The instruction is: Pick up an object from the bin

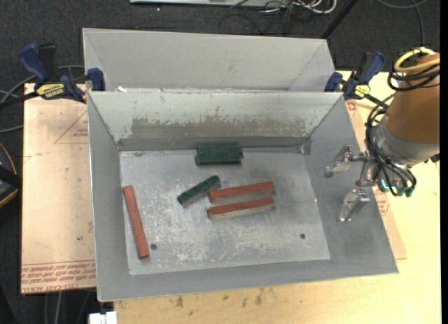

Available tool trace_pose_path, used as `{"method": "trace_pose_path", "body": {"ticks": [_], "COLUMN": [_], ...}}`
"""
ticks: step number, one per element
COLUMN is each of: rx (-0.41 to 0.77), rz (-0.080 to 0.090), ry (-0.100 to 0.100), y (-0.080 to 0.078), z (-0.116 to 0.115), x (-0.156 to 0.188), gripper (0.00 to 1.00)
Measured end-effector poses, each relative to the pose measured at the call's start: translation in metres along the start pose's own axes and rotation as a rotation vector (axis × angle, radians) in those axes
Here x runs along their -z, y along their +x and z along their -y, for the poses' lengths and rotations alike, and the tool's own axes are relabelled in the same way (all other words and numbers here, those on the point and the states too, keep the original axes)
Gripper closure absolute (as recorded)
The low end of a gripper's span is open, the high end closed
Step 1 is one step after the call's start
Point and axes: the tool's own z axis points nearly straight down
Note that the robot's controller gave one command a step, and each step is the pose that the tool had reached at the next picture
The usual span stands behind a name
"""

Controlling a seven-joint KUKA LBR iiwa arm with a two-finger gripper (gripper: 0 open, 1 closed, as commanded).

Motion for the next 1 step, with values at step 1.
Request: {"method": "trace_pose_path", "body": {"ticks": [1], "rx": [0.004], "rz": [0.007], "ry": [0.002], "y": [-0.0019], "z": [-0.0007], "x": [0.004], "gripper": [0.0]}}
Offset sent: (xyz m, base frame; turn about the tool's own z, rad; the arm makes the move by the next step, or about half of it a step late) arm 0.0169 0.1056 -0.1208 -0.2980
